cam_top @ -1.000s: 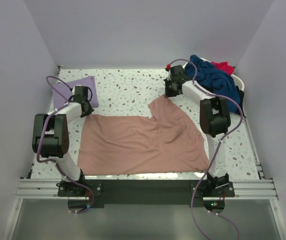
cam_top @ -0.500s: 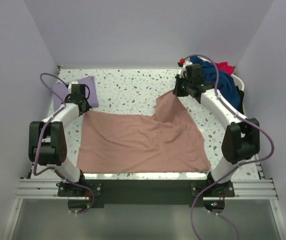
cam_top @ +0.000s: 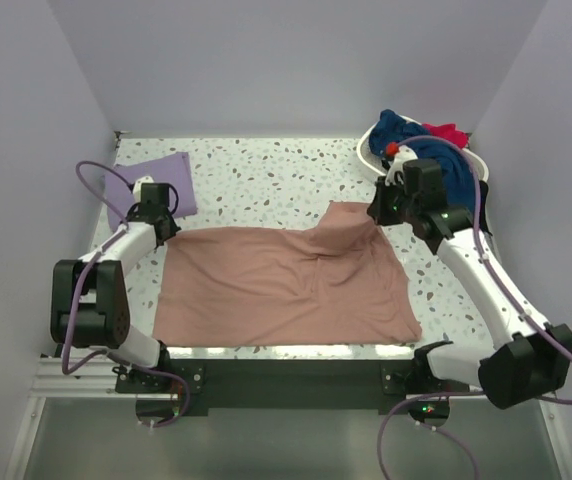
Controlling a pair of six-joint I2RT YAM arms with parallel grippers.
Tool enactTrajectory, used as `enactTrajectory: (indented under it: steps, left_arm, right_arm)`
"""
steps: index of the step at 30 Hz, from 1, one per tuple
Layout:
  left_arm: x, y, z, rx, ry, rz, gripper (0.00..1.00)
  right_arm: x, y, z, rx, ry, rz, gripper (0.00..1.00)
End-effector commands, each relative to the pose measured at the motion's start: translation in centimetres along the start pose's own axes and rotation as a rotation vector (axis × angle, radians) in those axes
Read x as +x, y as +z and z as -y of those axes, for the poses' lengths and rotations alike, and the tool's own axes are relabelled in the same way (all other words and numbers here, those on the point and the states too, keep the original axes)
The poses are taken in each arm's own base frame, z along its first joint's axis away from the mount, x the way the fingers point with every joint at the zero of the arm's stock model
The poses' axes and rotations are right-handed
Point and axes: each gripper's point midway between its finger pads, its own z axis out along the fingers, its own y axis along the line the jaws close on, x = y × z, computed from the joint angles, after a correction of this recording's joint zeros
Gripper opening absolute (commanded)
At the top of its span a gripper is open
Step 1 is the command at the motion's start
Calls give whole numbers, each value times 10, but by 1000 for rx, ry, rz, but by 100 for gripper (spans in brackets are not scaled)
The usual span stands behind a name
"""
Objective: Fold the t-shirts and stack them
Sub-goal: Fold the tshirt
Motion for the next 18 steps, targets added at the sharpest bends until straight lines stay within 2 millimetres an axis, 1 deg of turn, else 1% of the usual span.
enactTrajectory:
  steps: [1, 2, 3, 5, 6, 7, 8, 9, 12, 13, 16, 18]
  left_arm:
    - [-12, -10, -9, -21, -42, 63, 0]
    - [-10, -12, -11, -22, -43, 63, 0]
    - [-10, -13, -12, -22, -47, 67, 0]
    - [-7, -17, -15, -24, -51, 70, 0]
    - [-5, -18, -17, -29, -54, 70, 0]
    - [-4, -20, -18, -32, -58, 70, 0]
    - [-2, -23, -21, -34, -63, 76, 0]
    - [-2, -24, -23, -40, -66, 81, 0]
    - [1, -30, -29, -49, -79, 90, 0]
    - [1, -32, -30, -48, -86, 96, 0]
    - [10, -36, -36, -56, -96, 89, 0]
    - [13, -38, -39, -63, -101, 95, 0]
  right_arm:
    - [20, -25, 5, 35, 12, -34, 0]
    - [29, -29, 7, 42, 12, -50, 0]
    - [30, -37, 8, 49, 14, -41, 0]
    - [47, -45, 11, 64, 26, -82, 0]
    - [52, -53, 11, 67, 30, -89, 0]
    - [58, -56, 12, 71, 37, -100, 0]
    - [62, -60, 12, 75, 40, -106, 0]
    - [66, -68, 12, 79, 42, -108, 0]
    - [78, -79, 17, 106, 57, -123, 0]
    - [82, -81, 17, 106, 61, -130, 0]
    - [86, -89, 14, 98, 90, -125, 0]
    - [90, -92, 15, 105, 98, -132, 0]
